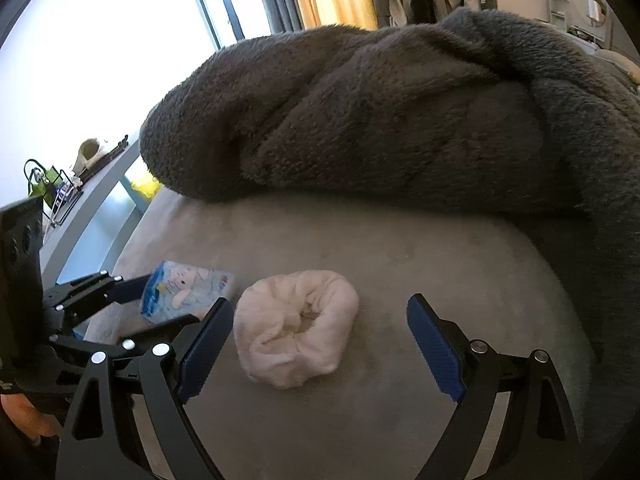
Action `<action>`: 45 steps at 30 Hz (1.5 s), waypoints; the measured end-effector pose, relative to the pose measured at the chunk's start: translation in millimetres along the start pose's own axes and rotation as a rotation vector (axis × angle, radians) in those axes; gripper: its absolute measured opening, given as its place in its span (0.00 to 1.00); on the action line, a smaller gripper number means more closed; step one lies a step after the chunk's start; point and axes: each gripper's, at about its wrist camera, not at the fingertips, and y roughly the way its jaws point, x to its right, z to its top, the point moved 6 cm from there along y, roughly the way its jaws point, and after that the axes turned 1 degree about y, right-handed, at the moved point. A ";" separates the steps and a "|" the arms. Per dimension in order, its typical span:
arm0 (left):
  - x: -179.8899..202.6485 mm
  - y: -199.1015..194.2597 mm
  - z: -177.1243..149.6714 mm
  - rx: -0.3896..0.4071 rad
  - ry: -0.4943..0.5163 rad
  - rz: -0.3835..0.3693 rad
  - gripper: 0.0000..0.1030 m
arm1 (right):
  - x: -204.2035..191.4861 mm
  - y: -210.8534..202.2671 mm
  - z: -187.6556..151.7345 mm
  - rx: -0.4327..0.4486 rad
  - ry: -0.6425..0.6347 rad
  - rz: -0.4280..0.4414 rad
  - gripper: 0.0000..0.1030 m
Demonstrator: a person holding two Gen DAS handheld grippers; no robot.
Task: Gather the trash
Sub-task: 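Grasp the cartoon-print pack with the left gripper while the right gripper grasps the white rolled towel, then lift and carry the pack and towel over the black bin with both grippers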
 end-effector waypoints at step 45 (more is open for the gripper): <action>-69.0 -118.0 -50.0 0.076 -0.103 0.073 0.66 | -132.5 -16.3 -40.1 0.015 -0.089 -0.095 0.54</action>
